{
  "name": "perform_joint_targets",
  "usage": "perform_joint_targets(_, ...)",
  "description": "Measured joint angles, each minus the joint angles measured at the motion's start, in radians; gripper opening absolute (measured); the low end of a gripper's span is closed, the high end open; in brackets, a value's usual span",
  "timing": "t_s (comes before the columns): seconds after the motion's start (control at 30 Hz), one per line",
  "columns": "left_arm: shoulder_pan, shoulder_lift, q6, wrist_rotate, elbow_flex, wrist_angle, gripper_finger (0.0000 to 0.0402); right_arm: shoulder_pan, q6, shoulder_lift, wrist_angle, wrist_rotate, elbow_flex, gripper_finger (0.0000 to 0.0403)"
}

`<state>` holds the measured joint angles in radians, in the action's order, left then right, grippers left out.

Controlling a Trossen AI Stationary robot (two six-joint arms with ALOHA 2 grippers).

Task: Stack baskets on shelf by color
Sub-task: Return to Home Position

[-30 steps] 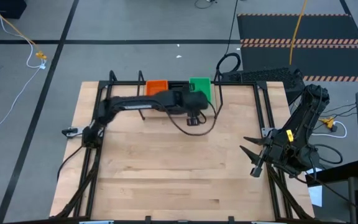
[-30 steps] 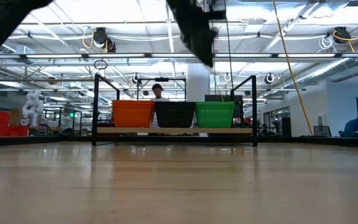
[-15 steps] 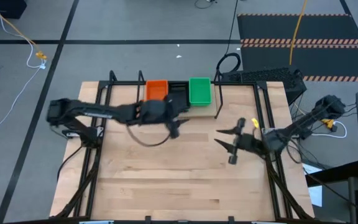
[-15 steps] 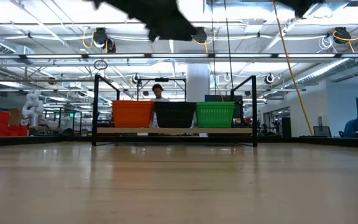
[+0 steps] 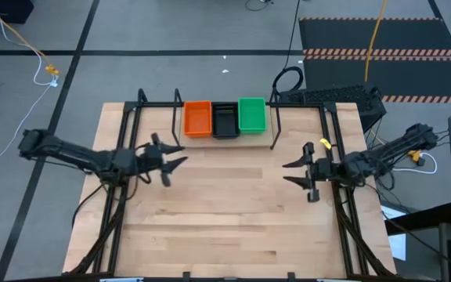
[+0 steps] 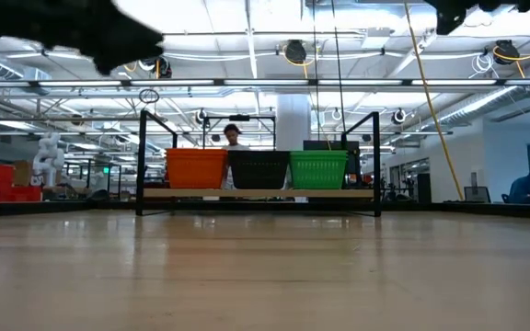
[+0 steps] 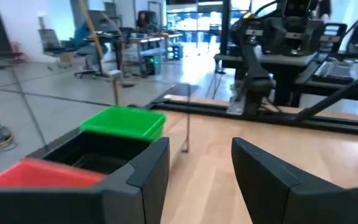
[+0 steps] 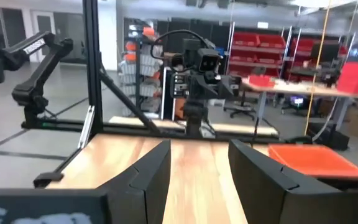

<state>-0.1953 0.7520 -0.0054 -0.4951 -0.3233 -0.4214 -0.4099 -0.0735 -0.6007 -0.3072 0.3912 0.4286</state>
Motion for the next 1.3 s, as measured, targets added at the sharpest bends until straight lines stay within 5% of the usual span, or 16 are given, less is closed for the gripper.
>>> perform_joint_targets(0.27, -0.005, -0.257, 0.011, -0.04, 0.183, 0.024, 0.0175, 0.0, 0.032, 0.09, 0.184, 0.0, -0.003, 0.0155)
perform_joint_targets(0.6, -0.001, -0.521, 0.051, -0.102, 0.204, 0.216, 0.0175, 0.007, -0.074, 0.266, 0.062, 0.0, -0.192, 0.0155)
perform_joint_targets(0.77, -0.001, -0.577, 0.024, -0.101, 0.204, 0.335, 0.0175, 0.025, -0.121, 0.429, -0.047, 0.0, -0.313, 0.0155)
perform_joint_targets(0.93, -0.001, -0.602, -0.027, -0.13, 0.204, 0.413, 0.0175, 0.029, -0.119, 0.588, 0.065, 0.002, -0.34, 0.0155)
perform_joint_targets(1.13, -0.001, -0.626, -0.042, -0.152, 0.235, 0.413, 0.0175, 0.031, -0.084, 0.599, 0.195, 0.0, -0.334, 0.0155)
perform_joint_targets(1.3, 0.02, -0.636, -0.062, -0.161, 0.313, 0.331, 0.0175, 0.032, -0.129, 0.599, 0.141, -0.001, -0.353, 0.0155)
